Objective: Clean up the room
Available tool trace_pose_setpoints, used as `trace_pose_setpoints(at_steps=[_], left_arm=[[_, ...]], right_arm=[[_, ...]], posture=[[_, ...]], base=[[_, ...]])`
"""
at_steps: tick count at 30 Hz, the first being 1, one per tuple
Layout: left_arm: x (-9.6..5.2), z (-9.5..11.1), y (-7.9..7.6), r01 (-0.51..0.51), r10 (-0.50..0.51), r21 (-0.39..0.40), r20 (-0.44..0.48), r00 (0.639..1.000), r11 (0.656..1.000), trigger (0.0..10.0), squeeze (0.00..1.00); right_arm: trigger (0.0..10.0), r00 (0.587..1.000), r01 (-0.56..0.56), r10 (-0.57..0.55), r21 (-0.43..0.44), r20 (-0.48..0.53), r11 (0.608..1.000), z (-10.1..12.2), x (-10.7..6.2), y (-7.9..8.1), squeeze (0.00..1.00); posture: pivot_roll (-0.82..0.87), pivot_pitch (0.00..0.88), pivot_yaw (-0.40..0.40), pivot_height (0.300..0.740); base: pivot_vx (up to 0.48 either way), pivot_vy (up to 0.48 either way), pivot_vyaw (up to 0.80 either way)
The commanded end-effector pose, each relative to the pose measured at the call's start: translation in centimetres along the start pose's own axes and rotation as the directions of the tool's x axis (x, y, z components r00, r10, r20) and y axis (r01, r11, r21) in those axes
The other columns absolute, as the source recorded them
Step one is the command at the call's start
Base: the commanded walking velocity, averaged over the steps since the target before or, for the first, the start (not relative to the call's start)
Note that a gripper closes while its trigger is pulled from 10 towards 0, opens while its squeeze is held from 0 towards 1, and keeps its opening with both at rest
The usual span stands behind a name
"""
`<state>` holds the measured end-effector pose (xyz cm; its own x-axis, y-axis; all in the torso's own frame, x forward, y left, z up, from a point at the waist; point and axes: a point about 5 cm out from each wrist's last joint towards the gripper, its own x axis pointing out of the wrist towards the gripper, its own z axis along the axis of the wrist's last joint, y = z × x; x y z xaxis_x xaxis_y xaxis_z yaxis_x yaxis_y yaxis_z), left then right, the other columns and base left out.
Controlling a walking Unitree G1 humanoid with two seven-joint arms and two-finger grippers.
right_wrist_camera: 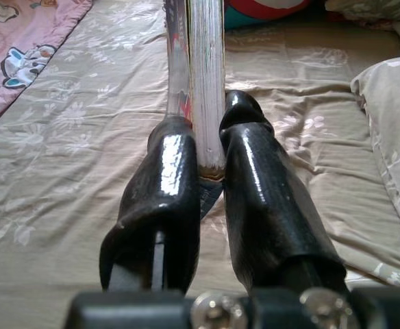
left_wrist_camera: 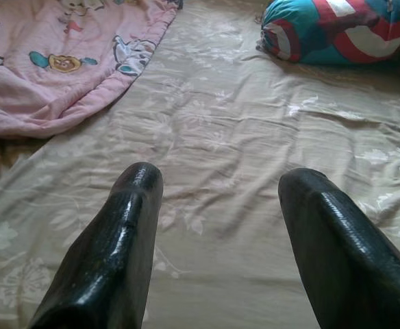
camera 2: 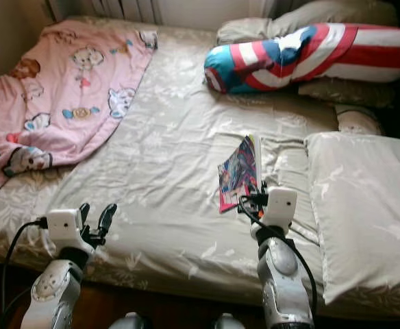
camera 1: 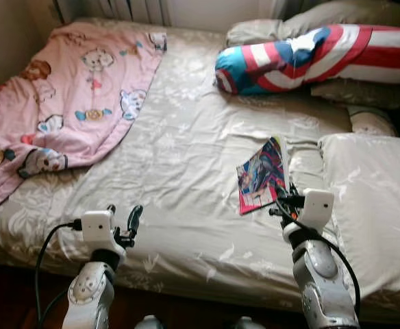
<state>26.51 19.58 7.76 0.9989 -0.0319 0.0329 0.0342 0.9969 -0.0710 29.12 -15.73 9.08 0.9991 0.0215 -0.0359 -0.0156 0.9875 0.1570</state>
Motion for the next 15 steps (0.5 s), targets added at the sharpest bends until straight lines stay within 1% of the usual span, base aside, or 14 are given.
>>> trace_pose_setpoints(at_steps=[1,5,15], left_arm=[[-0.21,-0.32,-0.21,0.003,-0.003,0.003,-0.021,1.000,1.000,10.0,0.00],[-0.23,-0.36,-0.23,0.002,-0.002,0.003,-0.023,1.000,1.000,10.0,0.00],[-0.25,-0.43,-0.13,-0.001,0.001,0.005,-0.025,1.000,1.000,10.0,0.00]], right_arm=[[10.0,0.999,0.010,-0.010,0.002,0.047,1.000,0.80,0.05,-0.31,0.00],[10.0,0.999,0.023,-0.023,0.003,0.027,1.000,0.60,0.11,-0.51,0.00],[10.0,1.000,0.011,-0.011,0.007,0.029,1.000,0.57,0.24,-0.30,0.00]], posture=[[0.06,0.214,-0.062,0.714],[0.06,0.213,-0.064,0.714],[0.06,0.213,-0.064,0.714]], base=[[0.000,0.000,0.00],[0.000,0.000,0.00],[0.000,0.000,-0.73]])
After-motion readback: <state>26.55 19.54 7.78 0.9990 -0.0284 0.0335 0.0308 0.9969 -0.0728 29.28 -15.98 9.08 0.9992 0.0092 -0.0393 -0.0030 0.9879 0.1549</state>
